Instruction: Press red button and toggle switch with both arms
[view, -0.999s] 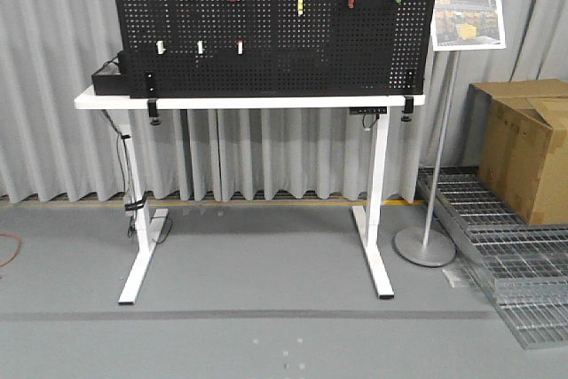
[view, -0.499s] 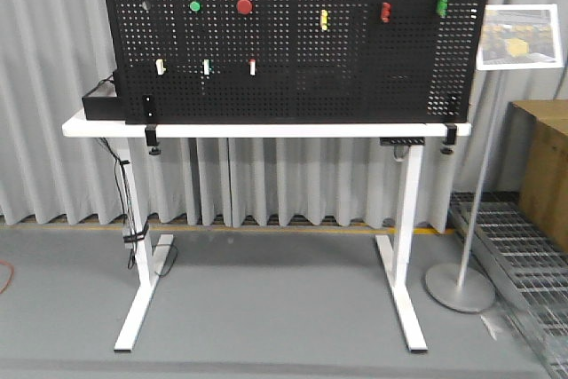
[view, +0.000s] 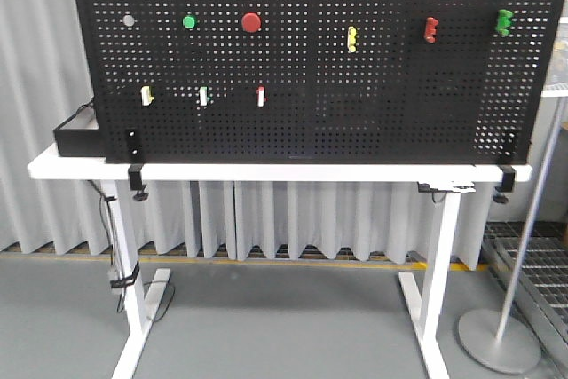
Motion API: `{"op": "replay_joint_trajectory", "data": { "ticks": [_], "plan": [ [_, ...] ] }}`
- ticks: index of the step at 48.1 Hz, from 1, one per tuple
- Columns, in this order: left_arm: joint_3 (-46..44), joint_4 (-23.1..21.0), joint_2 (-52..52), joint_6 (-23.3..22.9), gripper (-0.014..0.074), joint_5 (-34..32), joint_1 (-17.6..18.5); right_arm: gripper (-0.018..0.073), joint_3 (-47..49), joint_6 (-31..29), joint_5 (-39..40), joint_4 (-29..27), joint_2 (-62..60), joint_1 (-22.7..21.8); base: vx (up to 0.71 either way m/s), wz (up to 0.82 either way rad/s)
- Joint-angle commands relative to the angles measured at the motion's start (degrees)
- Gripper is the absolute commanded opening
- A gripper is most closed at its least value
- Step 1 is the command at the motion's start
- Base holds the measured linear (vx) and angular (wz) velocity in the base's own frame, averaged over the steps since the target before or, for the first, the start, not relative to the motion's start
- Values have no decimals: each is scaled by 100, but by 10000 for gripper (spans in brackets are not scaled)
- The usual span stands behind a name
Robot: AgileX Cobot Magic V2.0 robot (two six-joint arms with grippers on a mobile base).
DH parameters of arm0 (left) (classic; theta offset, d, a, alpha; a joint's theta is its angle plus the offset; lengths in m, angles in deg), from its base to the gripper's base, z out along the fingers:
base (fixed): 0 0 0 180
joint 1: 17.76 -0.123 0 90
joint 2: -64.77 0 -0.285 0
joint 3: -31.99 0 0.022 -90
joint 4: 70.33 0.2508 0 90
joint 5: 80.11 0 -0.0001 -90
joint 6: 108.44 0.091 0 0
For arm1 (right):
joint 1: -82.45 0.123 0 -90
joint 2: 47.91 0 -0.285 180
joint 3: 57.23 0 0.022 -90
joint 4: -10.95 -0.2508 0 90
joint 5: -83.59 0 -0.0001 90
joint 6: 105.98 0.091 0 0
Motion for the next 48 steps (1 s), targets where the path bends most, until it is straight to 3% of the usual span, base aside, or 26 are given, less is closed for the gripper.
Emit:
{"op": "replay_joint_trajectory", "data": {
  "ticks": [1,48],
  "plan": [
    [191,-56,-90,-11,2,-450,-6,-3,-67,0,471,36,-94,-21,44,-1],
    [191,-56,-90,-11,2,-450,-6,-3,-67,0,471,36,-94,-21,41,2]
  ]
}}
